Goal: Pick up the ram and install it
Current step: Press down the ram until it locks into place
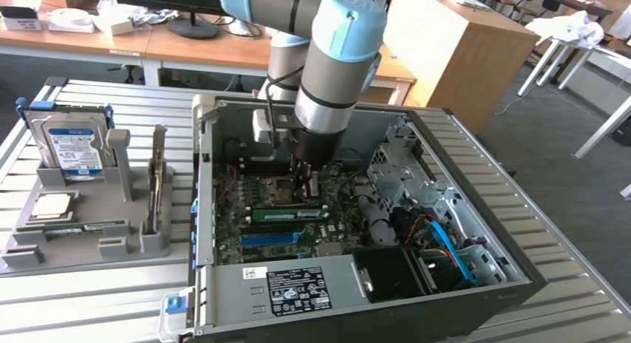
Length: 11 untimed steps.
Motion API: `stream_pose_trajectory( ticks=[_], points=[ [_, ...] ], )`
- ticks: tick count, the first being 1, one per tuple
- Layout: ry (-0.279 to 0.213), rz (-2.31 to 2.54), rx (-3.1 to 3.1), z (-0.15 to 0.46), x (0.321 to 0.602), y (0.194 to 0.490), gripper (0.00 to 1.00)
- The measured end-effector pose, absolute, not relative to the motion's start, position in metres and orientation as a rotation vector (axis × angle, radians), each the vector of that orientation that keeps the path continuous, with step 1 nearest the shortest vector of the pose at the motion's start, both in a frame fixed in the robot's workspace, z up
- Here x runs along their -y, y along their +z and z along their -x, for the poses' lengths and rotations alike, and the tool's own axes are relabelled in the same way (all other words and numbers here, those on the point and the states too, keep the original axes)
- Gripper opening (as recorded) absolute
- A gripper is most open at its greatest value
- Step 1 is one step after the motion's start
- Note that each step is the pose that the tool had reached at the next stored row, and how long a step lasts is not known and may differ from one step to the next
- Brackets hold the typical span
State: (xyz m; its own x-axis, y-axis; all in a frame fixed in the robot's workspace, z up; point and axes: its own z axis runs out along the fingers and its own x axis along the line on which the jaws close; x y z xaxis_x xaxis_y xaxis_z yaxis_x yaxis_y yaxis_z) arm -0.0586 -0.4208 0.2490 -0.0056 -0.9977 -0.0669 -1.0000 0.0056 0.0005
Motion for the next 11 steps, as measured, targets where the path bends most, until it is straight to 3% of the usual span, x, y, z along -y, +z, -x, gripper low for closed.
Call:
stream_pose_trajectory(
  ticks=[11],
  points=[
    [0.074,2.182,-2.194,0.081,0.421,0.248,0.1]
  ],
)
